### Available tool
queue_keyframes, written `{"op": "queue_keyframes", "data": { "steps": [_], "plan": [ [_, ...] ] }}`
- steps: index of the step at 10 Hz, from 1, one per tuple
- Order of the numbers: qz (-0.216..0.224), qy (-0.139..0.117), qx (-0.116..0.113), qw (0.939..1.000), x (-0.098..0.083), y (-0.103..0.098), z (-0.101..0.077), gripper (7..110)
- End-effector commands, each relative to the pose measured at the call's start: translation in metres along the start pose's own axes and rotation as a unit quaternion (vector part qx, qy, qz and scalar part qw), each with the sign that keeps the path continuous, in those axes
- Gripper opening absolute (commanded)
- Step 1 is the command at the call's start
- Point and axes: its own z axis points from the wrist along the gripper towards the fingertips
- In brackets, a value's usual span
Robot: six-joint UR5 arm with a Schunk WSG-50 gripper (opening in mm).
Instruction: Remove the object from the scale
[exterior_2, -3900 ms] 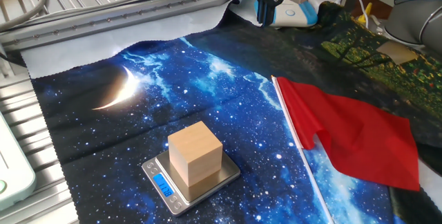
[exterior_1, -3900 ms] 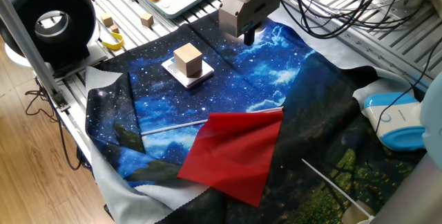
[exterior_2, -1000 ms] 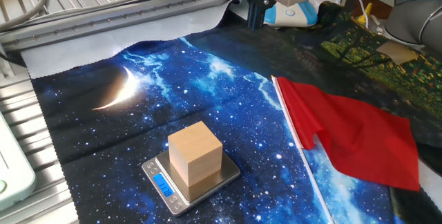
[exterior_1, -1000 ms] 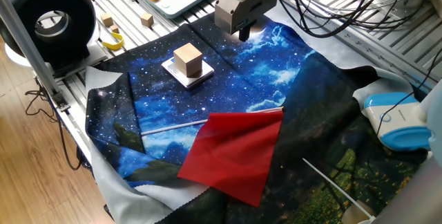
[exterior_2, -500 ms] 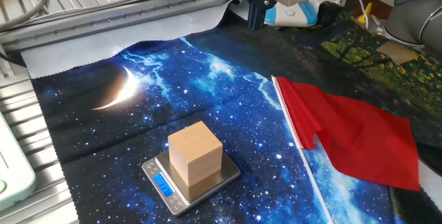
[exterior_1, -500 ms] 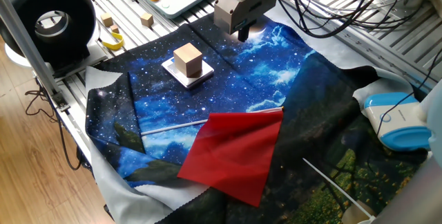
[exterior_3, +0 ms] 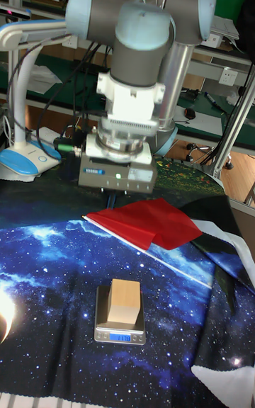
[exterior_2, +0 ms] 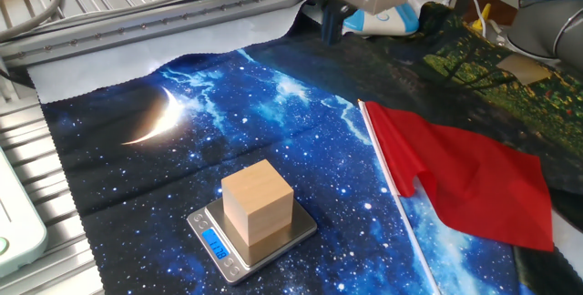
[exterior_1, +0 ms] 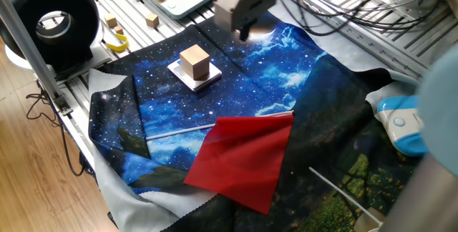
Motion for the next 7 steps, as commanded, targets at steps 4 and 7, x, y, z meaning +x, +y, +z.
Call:
{"op": "queue_keyframes", "data": {
  "steps": [4,7],
  "plan": [
    [0.009,-0.031,-0.023,0.9992,-0.117,0.03,0.077,7],
    [0.009,-0.029,-0.012,0.9995,-0.116,0.028,0.081,7]
  ]
}}
